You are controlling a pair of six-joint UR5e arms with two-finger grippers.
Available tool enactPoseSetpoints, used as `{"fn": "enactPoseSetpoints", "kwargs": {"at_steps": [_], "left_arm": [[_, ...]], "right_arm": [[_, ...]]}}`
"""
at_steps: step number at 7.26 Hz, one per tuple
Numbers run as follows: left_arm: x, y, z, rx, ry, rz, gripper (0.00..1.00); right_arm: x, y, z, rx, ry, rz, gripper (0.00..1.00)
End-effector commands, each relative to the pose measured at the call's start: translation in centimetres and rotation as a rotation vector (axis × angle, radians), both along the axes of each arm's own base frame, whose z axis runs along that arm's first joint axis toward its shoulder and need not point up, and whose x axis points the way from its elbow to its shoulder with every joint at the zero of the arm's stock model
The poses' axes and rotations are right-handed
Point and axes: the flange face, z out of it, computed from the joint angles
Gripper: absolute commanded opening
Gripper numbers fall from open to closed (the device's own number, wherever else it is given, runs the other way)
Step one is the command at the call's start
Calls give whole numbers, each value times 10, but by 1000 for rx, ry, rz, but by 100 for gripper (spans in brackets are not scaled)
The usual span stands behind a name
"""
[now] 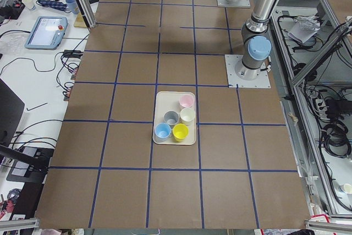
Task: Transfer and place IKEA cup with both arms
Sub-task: 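Carry the cup with the left gripper down onto the white tray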
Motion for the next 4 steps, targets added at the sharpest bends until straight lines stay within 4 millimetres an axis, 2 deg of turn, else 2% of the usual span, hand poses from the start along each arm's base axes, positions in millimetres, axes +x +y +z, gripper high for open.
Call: {"fn": "enactPoseSetpoints", "kwargs": {"at_steps": [1,2,4], "left_arm": [[24,-12,-31,88,-329,127,0],[41,-12,-49,121,-527,134,0],[79,6,-73,159,-968,-42,0]], "right_arm": [[-22,0,-6,7,295,67,100],[-37,-3,-10,63,532,36,100],[-44,2,-9,113,753,36,100]]}}
